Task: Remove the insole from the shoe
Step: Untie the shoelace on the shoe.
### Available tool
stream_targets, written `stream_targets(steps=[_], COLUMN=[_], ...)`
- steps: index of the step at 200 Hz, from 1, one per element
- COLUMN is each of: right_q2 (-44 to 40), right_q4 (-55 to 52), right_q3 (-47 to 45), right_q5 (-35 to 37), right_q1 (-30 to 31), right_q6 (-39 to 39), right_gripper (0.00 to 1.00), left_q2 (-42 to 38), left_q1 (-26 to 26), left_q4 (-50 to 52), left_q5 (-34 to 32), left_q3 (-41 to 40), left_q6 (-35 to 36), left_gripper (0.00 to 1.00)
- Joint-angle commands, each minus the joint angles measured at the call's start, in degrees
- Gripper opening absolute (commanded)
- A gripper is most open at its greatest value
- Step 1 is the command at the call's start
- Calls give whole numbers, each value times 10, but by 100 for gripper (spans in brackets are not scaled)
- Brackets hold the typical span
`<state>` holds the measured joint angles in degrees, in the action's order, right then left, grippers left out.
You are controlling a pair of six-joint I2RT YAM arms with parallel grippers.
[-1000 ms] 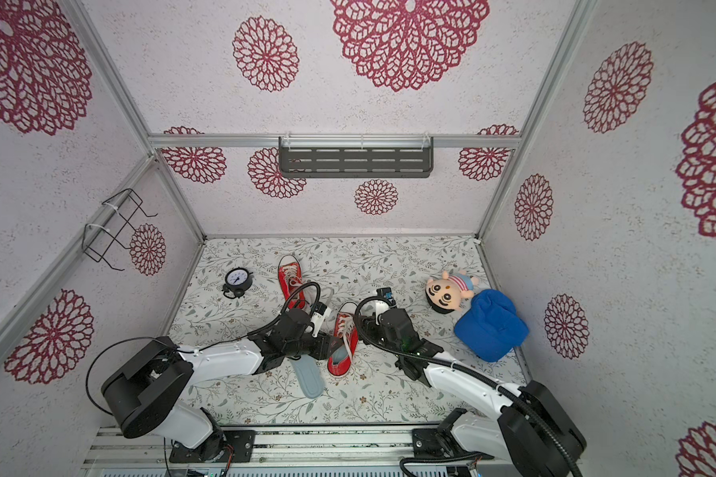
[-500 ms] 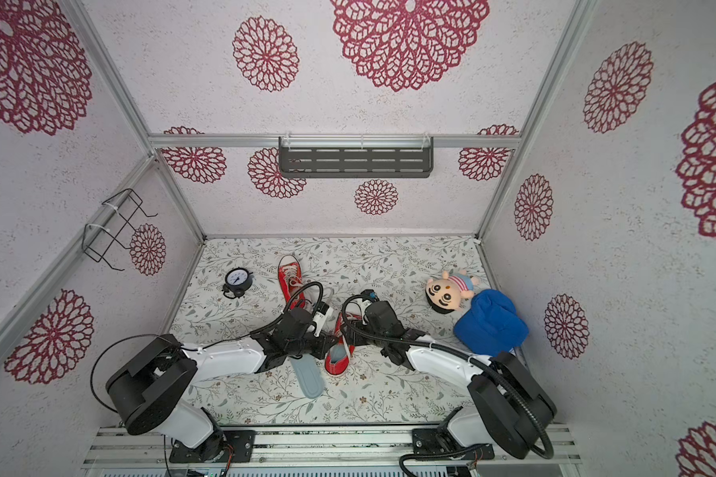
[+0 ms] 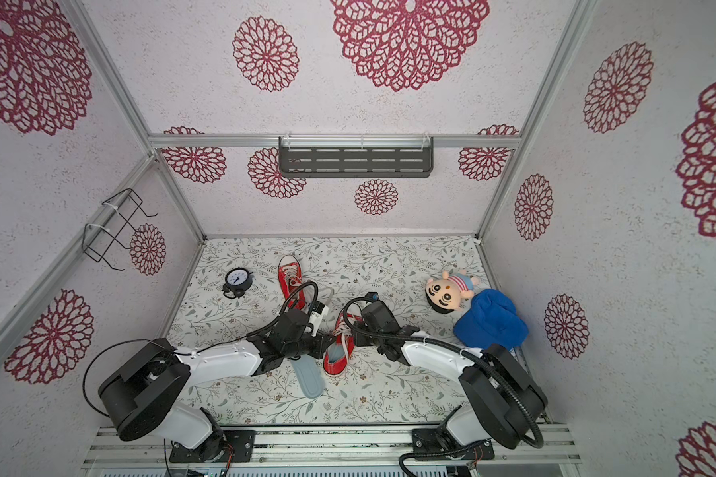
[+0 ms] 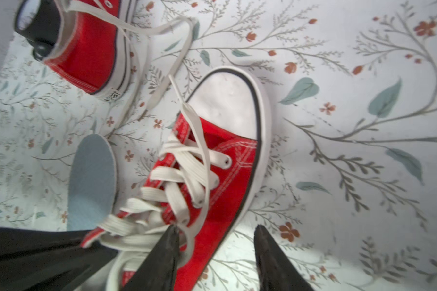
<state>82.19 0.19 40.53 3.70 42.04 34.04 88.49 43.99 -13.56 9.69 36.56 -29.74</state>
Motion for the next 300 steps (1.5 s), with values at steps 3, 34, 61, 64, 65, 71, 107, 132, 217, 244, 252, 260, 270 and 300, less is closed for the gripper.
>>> stream_targets(steps=[3,34,61,64,65,71,107,132,217,244,252,260,270,300], right_q2=[-23,-38,-73,-76,-76,-79,-46,-9,-20,-47,-59,-73,-88,-105], right_q4=[-55,-78,-15,-5,-3,8,61,60,-53,-103,-116,-126,-134,-142], right_q3=[5,14,1,-1,-2,-3,5,16,26,39,42,41,40,33], right_q5=[59,79,2,-10,-13,-32,-117,-123,-53,-17,-8,-3,-1,-16], right_q1=[1,1,0,-1,-1,-2,0,7,6,-6,-13,-21,-33,-55], right_q6=[-13,-16,-25,-23,-23,-15,45,75,61,36,28,21,12,-8], right_gripper=[49,49,52,53,54,55,58,57,1,0,0,0,4,12], left_q2=[-21,-24,-32,-34,-33,-35,-35,-34,-34,-35,-35,-35,-35,-33], left_q1=[7,8,14,15,16,18,24,27,28,28,28,28,28,27], left_q4=[-37,-42,-47,-47,-47,-47,-47,-47,-44,-39,-38,-38,-35,-33], left_q5=[-2,5,7,6,6,5,1,-4,-20,-31,-34,-38,-44,-43], left_q3=[-3,-5,-8,-8,-8,-8,-4,-3,-5,-6,-8,-9,-10,-10], left_q6=[-8,-7,-5,-5,-5,-5,-6,-7,-12,-17,-19,-21,-23,-26], left_gripper=[0,0,0,0,0,0,0,0,0,0,0,0,0,0])
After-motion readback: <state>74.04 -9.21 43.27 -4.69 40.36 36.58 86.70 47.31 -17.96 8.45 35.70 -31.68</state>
